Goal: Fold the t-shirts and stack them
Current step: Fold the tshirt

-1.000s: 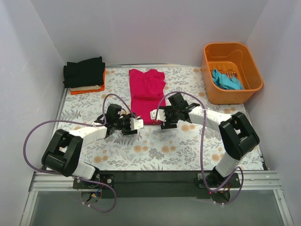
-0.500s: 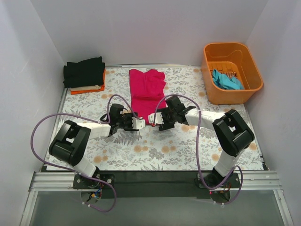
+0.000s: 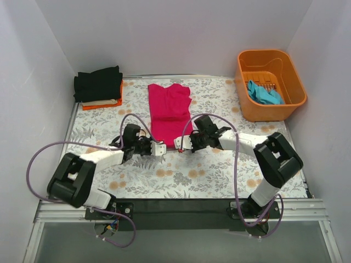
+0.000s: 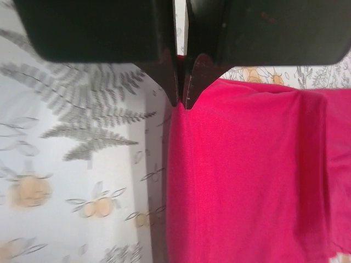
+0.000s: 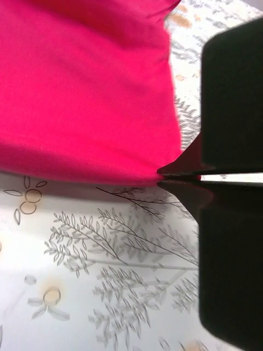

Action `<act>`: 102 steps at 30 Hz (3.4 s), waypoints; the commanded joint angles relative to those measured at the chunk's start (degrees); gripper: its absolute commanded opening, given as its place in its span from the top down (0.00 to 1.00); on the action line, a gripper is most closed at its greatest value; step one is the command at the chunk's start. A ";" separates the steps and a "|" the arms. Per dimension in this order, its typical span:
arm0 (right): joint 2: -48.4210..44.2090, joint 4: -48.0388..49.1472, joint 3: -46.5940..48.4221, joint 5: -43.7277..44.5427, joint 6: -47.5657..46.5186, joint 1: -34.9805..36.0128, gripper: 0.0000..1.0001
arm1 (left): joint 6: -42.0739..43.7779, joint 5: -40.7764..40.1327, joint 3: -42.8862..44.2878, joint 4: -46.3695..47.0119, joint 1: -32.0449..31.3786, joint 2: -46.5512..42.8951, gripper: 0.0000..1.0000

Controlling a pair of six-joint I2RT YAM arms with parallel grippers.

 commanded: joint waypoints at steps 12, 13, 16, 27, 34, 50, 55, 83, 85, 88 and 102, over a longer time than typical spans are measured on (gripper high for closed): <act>-31.37 -27.11 -0.13 -4.31 9.17 11.48 0.99 | -6.29 15.15 4.95 -46.73 -4.16 -40.44 1.00; -32.69 -28.33 1.09 -3.70 9.53 11.92 0.99 | -7.61 15.76 6.10 -47.98 -4.25 -42.20 1.00; -33.58 -28.96 5.30 -1.86 10.41 12.02 0.99 | -11.91 15.42 10.75 -51.76 -4.25 -43.53 1.00; -18.67 -26.42 19.36 -1.75 5.23 3.33 0.99 | -19.23 2.85 16.84 -37.12 -2.06 -32.21 1.00; -4.85 -23.87 29.66 -6.14 2.94 -2.04 0.99 | -18.87 9.60 22.01 -26.20 12.95 -14.22 1.00; 25.05 -18.24 50.15 -7.38 4.43 -7.93 0.99 | -25.37 9.08 30.37 -10.81 17.81 13.95 1.00; 20.04 -16.84 47.51 -8.79 6.01 -8.20 0.99 | -25.81 11.02 31.33 -11.25 17.37 12.46 1.00; 29.80 -10.33 60.52 2.89 17.96 -9.16 0.30 | -50.58 0.39 62.95 -24.16 17.46 36.19 0.51; 26.74 -11.03 60.43 4.39 19.72 -9.25 0.29 | -53.75 1.26 64.55 -26.53 17.99 34.35 0.49; 22.95 -14.09 60.08 3.87 24.46 -9.52 0.27 | -61.91 5.21 64.13 -27.42 19.65 29.17 0.41; 31.10 -22.28 74.12 7.19 49.78 1.19 0.45 | -87.76 10.75 31.18 -17.14 37.67 -2.39 0.40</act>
